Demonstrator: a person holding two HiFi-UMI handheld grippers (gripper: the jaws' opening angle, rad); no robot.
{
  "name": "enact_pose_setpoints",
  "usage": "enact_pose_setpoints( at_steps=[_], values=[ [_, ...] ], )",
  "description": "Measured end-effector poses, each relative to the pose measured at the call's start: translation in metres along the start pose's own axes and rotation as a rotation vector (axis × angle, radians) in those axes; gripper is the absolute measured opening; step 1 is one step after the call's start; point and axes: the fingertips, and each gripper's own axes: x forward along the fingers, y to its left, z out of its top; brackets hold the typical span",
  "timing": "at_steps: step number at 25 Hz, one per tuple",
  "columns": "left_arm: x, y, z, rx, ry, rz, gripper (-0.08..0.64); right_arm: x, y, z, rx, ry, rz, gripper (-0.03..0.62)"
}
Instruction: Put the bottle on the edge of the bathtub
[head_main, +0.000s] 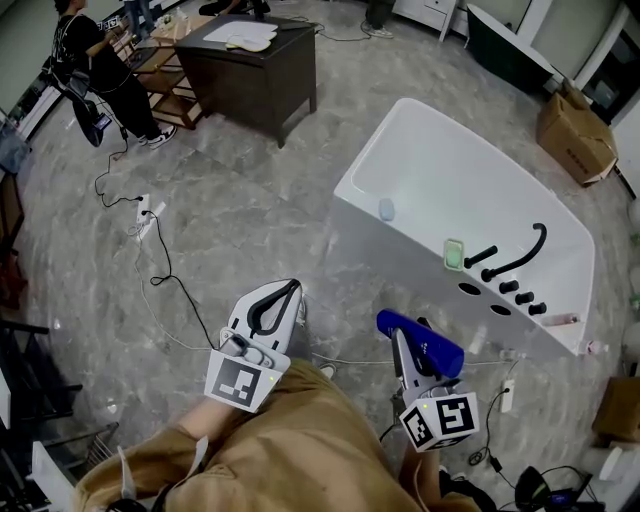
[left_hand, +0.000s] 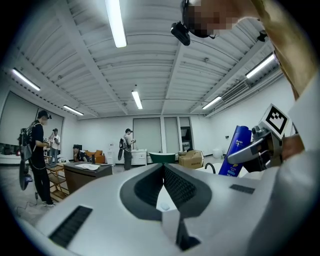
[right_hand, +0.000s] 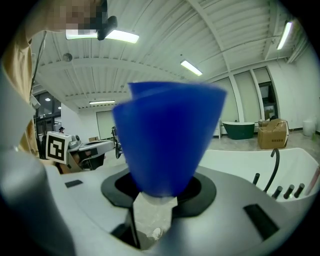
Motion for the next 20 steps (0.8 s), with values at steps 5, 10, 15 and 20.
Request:
enact_pose_setpoints(
  at_steps=[5,10,15,20],
  values=[
    [0.022,0.005,-0.006,-0.011,-0.005,-0.032,0.008,0.010,-0.012,0.004,-0.007,0.007,-0.029,0.167],
    [0.061,0.017,-0.008,-0.025,-0.010,-0.073,0.008,0.032,-0.033,0.008,0.014,0.019,-0.071,0.166],
    [0.111,0.042,-0.025,-0.052,0.019,-0.110,0.008,0.076,-0.052,0.011,0.027,0.060,-0.091,0.166],
    [0.168,0.077,-0.030,-0.065,0.037,-0.127,0.008,0.129,-0.074,0.022,0.043,0.091,-0.098,0.166]
  ],
)
